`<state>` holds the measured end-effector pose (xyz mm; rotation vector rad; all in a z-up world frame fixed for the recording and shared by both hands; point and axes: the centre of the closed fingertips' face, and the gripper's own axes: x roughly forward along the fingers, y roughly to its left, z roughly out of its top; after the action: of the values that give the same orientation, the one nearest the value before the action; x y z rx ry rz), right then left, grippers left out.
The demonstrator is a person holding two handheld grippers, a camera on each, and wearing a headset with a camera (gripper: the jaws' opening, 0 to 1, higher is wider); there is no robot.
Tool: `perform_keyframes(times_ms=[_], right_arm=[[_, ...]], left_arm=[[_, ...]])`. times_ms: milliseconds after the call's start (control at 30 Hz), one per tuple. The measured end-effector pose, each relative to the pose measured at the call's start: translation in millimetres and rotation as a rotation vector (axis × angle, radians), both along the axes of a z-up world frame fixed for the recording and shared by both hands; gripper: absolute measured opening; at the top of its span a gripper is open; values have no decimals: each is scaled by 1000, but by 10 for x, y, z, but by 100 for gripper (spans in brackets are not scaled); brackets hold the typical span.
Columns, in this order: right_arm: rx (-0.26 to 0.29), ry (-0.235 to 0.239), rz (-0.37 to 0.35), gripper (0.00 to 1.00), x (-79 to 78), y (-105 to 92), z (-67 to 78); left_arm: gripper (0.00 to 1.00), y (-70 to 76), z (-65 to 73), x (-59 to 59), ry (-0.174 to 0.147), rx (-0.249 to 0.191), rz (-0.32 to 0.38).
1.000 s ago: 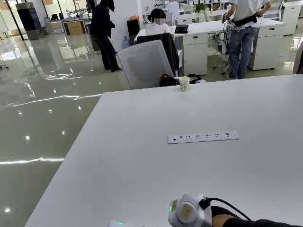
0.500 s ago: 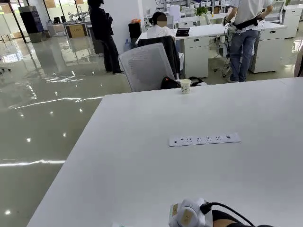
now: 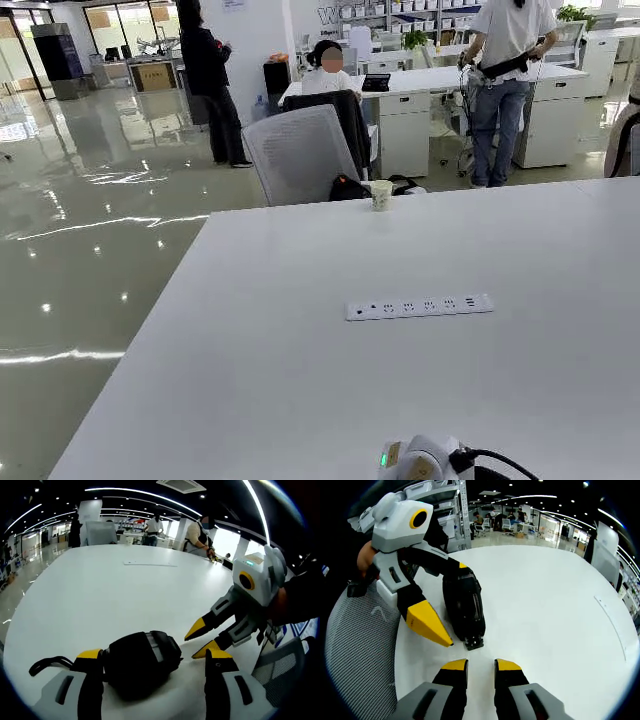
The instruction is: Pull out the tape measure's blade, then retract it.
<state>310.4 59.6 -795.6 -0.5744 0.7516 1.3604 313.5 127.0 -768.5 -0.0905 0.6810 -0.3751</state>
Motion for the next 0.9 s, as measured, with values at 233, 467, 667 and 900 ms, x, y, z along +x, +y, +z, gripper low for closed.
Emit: perform_keyframes(times_ms=[233,467,667,900], right_arm=[[60,7,-104,22,6,-342,107],[84,-17,-138,27,-51,-598,211],[91,-30,-165,36,-88,-824,271],[91,-27,-233,46,-96,-1162,277]], left_arm=[[99,-73,26,-92,3,-7,-109],[99,-33,12,-191,23,46,-213],[99,-15,55,-337,41,27,-300],[99,179,138,-345,12,29,-288]])
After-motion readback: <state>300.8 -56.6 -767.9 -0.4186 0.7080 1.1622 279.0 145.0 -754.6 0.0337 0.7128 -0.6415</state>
